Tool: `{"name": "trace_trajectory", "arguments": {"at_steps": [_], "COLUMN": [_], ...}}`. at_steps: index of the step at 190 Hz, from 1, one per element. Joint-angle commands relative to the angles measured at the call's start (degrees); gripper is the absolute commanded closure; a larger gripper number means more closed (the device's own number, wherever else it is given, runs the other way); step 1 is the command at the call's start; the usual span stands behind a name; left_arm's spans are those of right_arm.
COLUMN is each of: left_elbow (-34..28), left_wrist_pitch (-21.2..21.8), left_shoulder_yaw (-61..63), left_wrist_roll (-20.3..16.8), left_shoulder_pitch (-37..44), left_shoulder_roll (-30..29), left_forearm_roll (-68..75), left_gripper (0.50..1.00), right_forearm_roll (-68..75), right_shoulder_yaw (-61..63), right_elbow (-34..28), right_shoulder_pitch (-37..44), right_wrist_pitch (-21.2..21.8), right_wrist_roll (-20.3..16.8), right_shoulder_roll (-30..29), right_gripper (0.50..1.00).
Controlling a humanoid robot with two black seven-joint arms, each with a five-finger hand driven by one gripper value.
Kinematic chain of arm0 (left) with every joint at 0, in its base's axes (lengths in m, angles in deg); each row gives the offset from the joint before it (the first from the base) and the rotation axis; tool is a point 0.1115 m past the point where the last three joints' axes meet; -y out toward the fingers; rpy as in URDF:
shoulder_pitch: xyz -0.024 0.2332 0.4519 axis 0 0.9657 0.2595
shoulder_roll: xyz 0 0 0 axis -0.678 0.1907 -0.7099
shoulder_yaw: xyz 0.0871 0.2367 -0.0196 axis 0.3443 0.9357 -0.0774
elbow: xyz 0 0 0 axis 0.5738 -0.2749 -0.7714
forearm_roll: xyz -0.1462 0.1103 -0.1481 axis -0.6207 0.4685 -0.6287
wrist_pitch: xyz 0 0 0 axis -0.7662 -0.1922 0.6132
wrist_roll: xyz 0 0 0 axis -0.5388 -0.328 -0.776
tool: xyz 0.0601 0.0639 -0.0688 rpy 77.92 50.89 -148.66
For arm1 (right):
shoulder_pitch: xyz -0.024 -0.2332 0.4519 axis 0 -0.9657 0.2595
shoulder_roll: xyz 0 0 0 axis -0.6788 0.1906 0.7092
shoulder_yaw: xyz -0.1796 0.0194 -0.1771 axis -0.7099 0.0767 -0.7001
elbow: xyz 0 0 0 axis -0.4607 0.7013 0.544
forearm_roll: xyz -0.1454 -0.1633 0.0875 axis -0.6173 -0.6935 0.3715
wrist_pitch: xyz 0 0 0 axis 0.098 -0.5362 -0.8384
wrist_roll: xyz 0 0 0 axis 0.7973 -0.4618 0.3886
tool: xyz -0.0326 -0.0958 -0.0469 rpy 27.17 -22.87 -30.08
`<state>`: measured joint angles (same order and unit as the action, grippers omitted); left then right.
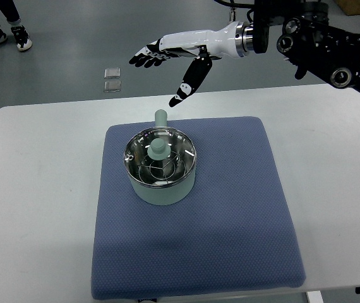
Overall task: Open lid and place right of pot
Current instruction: 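Move the right hand over the pot toward the green lid knob, then lower the right hand onto the lid and close fingers around the knob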
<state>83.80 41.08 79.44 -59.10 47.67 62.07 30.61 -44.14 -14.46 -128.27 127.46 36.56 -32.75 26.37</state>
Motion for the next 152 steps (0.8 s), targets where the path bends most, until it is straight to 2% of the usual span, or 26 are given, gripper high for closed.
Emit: {"name": "trace_trajectory", "arguments": {"at_steps": [1,27,64,79,152], "left_elbow": [0.0,0.0,-0.17,-0.44,-0.79], "left_wrist_pitch": [0.0,0.0,0.0,0.0,0.0], "left_shoulder_yaw": [0.07,0.07,-0.02,-0.02,-0.02], "left_wrist_roll": [0.0,0.0,0.0,0.0,0.0], "left_shoulder_pitch": [-0.01,-0.01,0.08,0.08,0.08], "left_shoulder_roll": [0.0,0.0,0.0,0.0,0.0], "left_forearm_roll": [0.0,0.0,0.0,0.0,0.0], "left_gripper": [0.5,0.5,0.5,0.5,0.5], "right_forearm_roll": [-3.99,-6.89,-11.88,-13.13,-15.59], "right_shoulder_yaw": [-4.02,-10.25,-11.57,-11.57,-18.43], "right_elbow": [-0.34,-0.43,-1.13,-1.13,-1.13], "right_shoulder_pitch": [2.23,4.43,5.05,4.87,4.69], "right_wrist_pitch": [0.01,0.01,0.01,0.01,-5.1], "right_wrist_roll": [0.05,0.05,0.05,0.05,0.22], "right_shoulder_roll": [-2.85,-6.54,-10.05,-10.06,-8.74], "right_gripper": [0.564,0.564,0.566,0.566,0.572]}}
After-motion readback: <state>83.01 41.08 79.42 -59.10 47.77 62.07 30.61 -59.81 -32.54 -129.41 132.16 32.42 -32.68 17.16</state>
